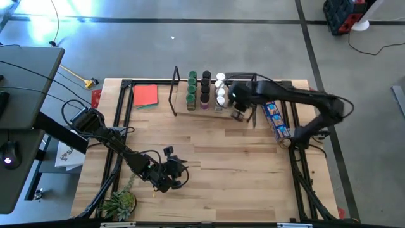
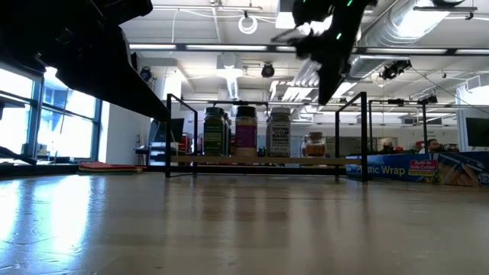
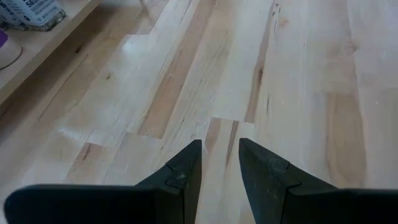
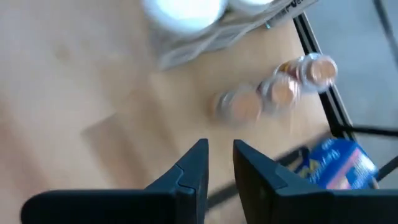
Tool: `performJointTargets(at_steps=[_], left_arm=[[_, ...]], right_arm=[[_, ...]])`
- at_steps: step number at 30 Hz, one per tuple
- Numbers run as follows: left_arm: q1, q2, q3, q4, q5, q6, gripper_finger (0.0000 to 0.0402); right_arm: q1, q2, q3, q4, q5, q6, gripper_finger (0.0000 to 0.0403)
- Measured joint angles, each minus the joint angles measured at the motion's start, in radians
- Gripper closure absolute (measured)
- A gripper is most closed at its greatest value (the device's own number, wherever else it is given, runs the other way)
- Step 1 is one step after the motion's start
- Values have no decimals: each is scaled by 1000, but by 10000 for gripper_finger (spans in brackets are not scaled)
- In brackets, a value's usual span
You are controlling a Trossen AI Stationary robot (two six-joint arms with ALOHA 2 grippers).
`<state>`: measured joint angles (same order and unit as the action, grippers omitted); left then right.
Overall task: Shelf spices
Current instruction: Put the brown seasoning bottle with the other brown seasoning bottle on the shelf
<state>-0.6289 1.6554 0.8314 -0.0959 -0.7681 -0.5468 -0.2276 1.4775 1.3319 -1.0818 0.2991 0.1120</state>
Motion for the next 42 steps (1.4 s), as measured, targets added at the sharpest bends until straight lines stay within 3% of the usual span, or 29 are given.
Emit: performJointTargets(at_steps=[3,7,12,16,19,24,28,42], left_arm=[[0,0,0,0,2,-9,298],[-1,0,0,18,0,7,298],[0,0,0,23,-1,17,298],[0,0,0,24,-1,28,298],[1,0,0,47,-1,86,298],[4,0,0,62,-3,149,298],[14,0,0,88,0,147,298],[21,0,2,126,3,158,298]], right_arm=[[145,-129,1,-131,5,150,336],[319,-252,-16,-273,-41,497,336],[487,-307,-125,-417,-135,850,336],[576,-305,-265,-424,-214,1043,334],[614,-303,-368,-383,-275,1116,326],[658,-302,-498,-300,-264,1227,317],[669,-269,-561,-246,-276,1210,316],[663,-28,-607,-272,-268,1240,316]])
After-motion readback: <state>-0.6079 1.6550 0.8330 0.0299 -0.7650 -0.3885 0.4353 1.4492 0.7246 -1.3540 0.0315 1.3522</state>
